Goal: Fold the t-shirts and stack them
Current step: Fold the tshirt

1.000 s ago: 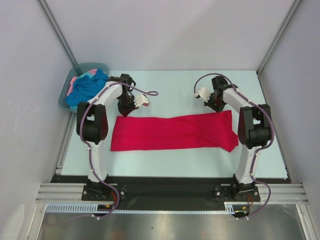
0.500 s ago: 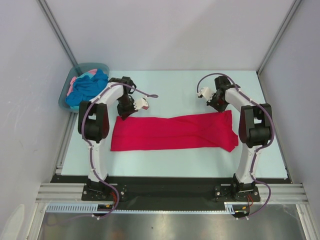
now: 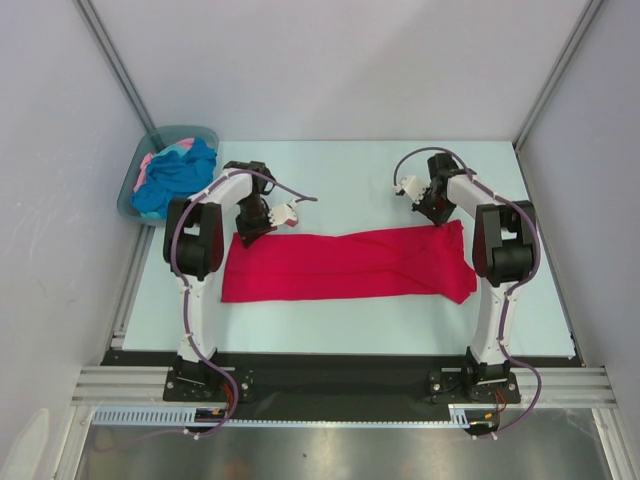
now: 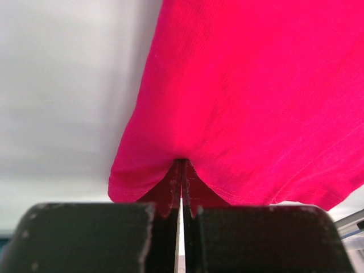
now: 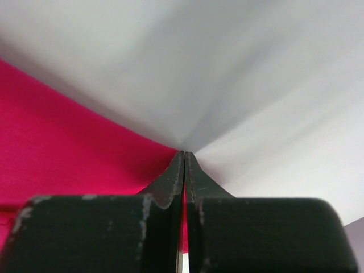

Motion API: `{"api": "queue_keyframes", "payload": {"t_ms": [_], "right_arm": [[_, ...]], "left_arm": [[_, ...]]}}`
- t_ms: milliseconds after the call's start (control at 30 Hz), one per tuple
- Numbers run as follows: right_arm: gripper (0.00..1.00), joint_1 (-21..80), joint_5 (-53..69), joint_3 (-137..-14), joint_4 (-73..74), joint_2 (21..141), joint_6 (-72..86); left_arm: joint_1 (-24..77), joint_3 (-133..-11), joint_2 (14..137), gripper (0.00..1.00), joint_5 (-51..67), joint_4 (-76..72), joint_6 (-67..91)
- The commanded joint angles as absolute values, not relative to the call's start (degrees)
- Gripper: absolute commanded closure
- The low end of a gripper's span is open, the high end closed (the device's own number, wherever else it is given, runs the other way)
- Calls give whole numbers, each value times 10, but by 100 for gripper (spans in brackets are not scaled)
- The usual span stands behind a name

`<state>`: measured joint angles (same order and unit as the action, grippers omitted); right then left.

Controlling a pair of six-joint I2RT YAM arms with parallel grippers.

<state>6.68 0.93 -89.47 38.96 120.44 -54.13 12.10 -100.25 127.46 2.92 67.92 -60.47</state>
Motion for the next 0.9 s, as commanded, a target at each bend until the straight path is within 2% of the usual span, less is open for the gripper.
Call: {"api": "queue_keyframes", "payload": {"t_ms": [0, 267, 633, 867], "right_arm": [[100, 51, 9, -912, 370, 1221, -528], [100, 4, -24, -902, 351, 1216, -541], [100, 30, -51, -953, 302, 1164, -500], [100, 46, 9, -1006, 403, 1136, -480]], "left_arm": [[116, -998, 1282, 100, 2, 681, -599], [108, -974, 1261, 100, -24, 686, -599], [107, -970, 1257, 100, -16, 685, -591], [108, -974, 1257, 100, -13, 682, -590]]}}
